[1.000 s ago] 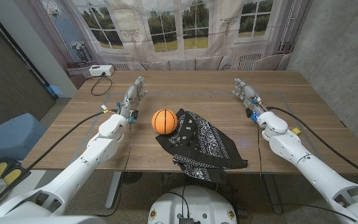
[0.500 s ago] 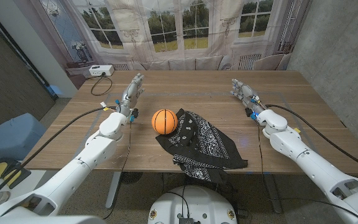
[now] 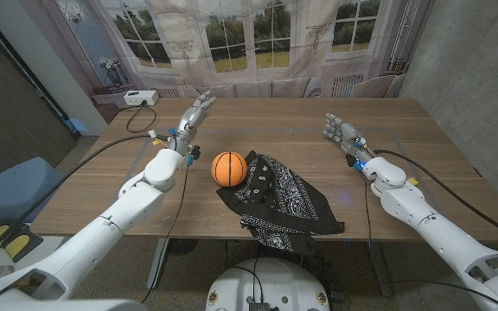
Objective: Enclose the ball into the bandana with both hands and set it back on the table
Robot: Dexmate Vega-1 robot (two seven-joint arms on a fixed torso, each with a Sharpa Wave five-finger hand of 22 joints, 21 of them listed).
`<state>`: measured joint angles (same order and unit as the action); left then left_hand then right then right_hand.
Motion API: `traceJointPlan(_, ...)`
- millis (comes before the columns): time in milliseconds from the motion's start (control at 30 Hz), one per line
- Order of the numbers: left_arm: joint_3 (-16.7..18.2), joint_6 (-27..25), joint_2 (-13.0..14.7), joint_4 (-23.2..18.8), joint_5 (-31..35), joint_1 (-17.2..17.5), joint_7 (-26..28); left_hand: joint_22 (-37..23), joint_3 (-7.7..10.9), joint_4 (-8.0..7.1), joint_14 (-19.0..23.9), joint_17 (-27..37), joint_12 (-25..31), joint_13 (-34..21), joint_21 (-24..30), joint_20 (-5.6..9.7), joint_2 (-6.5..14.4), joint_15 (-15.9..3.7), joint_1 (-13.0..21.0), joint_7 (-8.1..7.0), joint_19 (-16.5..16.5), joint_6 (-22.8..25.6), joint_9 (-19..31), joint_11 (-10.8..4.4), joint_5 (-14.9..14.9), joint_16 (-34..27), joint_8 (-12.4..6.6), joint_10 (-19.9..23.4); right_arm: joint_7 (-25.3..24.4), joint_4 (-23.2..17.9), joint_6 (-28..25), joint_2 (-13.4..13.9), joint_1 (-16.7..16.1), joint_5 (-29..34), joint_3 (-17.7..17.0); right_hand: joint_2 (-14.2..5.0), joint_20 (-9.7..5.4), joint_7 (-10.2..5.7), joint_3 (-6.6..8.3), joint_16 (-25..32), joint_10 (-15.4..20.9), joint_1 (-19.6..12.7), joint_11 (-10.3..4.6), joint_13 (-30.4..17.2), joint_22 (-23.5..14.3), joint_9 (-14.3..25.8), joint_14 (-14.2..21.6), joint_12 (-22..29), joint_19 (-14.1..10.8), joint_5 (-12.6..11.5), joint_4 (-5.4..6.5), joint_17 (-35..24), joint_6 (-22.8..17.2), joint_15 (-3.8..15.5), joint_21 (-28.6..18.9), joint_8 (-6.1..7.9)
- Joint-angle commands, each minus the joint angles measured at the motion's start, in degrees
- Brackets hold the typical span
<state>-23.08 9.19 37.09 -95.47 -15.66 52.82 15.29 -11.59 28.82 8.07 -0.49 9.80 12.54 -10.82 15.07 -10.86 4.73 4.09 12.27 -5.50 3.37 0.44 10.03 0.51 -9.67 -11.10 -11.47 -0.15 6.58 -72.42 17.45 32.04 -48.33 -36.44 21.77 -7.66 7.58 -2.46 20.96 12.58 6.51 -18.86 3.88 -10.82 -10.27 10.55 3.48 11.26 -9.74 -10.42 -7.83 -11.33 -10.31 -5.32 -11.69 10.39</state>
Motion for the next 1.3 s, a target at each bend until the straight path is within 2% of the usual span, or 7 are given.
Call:
traceJointPlan(33, -2.82, -2.09, 2.07, -6.5, 5.72, -1.35, -2.9, -0.1, 0.31, 0.28, 0.96, 0.29, 0.31, -0.2, 0.31, -0.6, -0.02, 0.42, 0.76, -0.05, -0.18, 1.27, 0.17, 0.1, -0.5, -0.32, -0.35, 0.56, -0.05, -2.15, 1.67, 1.59, -3.41, -1.41, -1.85, -0.07, 0.15, 0.13, 0.26, 0.3, 0.67, -0.08, -0.1, -0.06, -0.08, 0.1, 0.56, 0.46, -0.57, -0.19, 0.28, -0.22, -0.26, -0.33, -0.34, 0.37)
traceJointPlan(367, -4.72, -3.91, 3.43, -9.62, 9.5, -2.81, -6.12, -0.13, 0.34, 0.35, 1.38, 0.33, 0.51, -0.22, 0.25, -0.9, -0.06, 0.36, 0.98, 0.29, -0.17, 2.81, 0.19, 0.05, -0.54, -0.24, -0.6, 1.35, -1.27, -4.22, 3.01, 2.59, -6.24, -1.83, -3.31, -0.1, 0.23, 0.15, 0.23, 0.38, 1.12, -0.04, 0.26, -0.08, -0.08, 0.11, 0.83, 0.56, -0.66, -0.19, 0.33, -0.28, -0.39, -0.49, -0.34, 0.46)
traceJointPlan(533, -5.51, -6.1, 4.42, -10.74, 9.95, -3.83, -8.93, -0.15, 0.4, 0.39, 1.76, 0.34, 0.8, -0.23, 0.2, -0.88, -0.03, 0.23, 1.17, 0.38, -0.2, 3.48, 0.21, 0.11, -0.58, -0.24, -0.62, 2.32, -1.55, -4.8, 3.16, 2.82, -6.99, -1.79, -3.49, -0.13, 0.18, 0.17, 0.23, 0.39, 1.39, -0.04, 0.3, -0.09, -0.08, 0.11, 0.89, 0.63, -0.7, -0.2, 0.34, -0.29, -0.44, -0.45, -0.35, 0.48)
traceJointPlan(833, -6.49, -10.97, 6.3, -13.64, 13.2, -4.17, -10.08, -0.18, 0.71, 0.63, 3.11, 0.35, 1.3, -0.26, 0.24, -0.94, 0.19, -0.07, 1.98, 0.99, 0.15, 5.47, 0.25, -0.33, -0.71, -0.39, -0.76, 4.32, -1.9, -5.07, 3.51, 2.69, -7.77, -2.07, -3.83, -0.14, 0.25, 0.13, 0.22, 0.44, 1.79, -0.03, 0.48, -0.1, -0.08, 0.11, 1.11, 0.71, -0.79, -0.21, 0.36, -0.32, -0.51, -0.59, -0.35, 0.53)
traceJointPlan(967, -6.77, -17.33, 7.29, -16.82, 14.92, -4.06, -9.9, -0.2, 0.9, 0.82, 5.24, 0.36, 1.4, -0.27, 0.61, -0.98, 0.2, -0.2, 2.58, 0.98, 1.23, 6.09, 0.27, -0.39, -0.76, -0.88, -0.59, 5.16, -1.56, -4.89, 3.41, 2.68, -7.61, -2.18, -3.76, -0.14, 0.32, 0.06, 0.21, 0.45, 1.92, -0.04, 0.58, -0.11, -0.08, 0.11, 1.15, 0.73, -0.81, -0.21, 0.36, -0.32, -0.54, -0.61, -0.35, 0.54)
traceJointPlan(1100, -8.02, -24.63, 8.42, -19.52, 15.49, -5.65, -12.8, -0.23, 0.95, 0.9, 7.47, 0.39, 1.51, -0.28, 1.07, -1.14, -0.01, -0.56, 3.0, 1.12, 2.53, 6.89, 0.29, -0.72, -0.79, -1.27, -0.47, 6.09, -0.99, -4.48, 3.56, 2.59, -7.39, -2.34, -3.7, -0.15, 0.36, 0.06, 0.21, 0.45, 2.09, -0.05, 0.55, -0.11, -0.08, 0.1, 1.2, 0.77, -0.85, -0.21, 0.35, -0.33, -0.54, -0.61, -0.36, 0.54)
traceJointPlan(1300, -11.4, -29.99, 10.02, -21.78, 18.71, -9.08, -16.65, -0.25, 0.92, 0.91, 7.88, 0.4, 1.56, -0.29, 1.36, -1.14, -0.15, -0.61, 3.09, 1.15, 3.32, 7.04, 0.29, -0.6, -0.78, -1.23, -0.36, 6.49, -0.77, -4.13, 3.89, 2.46, -7.45, -2.55, -3.83, -0.15, 0.43, 0.1, 0.2, 0.47, 2.32, -0.04, 0.74, -0.13, -0.08, 0.11, 1.31, 0.8, -0.89, -0.21, 0.37, -0.35, -0.52, -0.71, -0.35, 0.54)
